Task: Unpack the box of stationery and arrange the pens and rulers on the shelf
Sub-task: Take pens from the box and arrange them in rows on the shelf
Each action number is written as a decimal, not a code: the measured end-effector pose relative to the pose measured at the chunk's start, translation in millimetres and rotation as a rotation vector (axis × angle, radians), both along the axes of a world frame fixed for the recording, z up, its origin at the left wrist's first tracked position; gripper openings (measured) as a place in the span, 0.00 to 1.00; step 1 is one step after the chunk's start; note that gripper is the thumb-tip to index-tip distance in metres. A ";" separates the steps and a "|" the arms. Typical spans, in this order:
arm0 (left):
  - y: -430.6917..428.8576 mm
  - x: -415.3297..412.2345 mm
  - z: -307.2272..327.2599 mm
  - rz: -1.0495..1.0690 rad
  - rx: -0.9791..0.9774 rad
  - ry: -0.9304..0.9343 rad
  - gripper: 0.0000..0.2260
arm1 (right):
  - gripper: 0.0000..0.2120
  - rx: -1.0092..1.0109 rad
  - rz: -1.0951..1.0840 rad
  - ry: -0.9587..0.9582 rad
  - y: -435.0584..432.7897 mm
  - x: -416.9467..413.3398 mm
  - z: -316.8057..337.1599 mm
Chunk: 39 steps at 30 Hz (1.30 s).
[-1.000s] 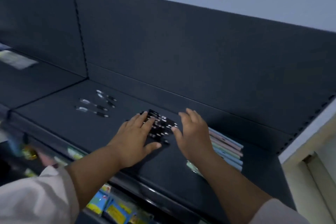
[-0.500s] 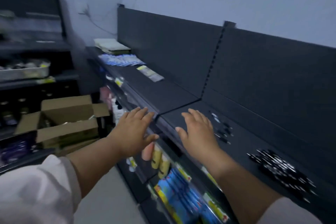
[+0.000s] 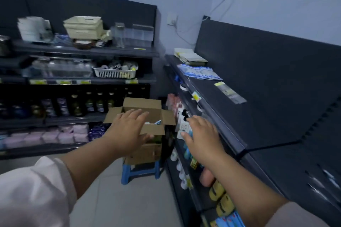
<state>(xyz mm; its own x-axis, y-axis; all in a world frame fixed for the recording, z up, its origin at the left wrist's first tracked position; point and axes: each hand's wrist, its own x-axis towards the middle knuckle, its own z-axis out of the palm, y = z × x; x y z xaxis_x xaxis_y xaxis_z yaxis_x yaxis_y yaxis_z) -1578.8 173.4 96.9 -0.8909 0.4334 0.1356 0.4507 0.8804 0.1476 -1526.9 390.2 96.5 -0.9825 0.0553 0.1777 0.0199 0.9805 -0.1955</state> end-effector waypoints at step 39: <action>-13.3 -503.7 -204.4 0.105 -0.116 -0.343 0.30 | 0.29 -0.095 0.123 -0.418 -8.4 -542.7 -210.2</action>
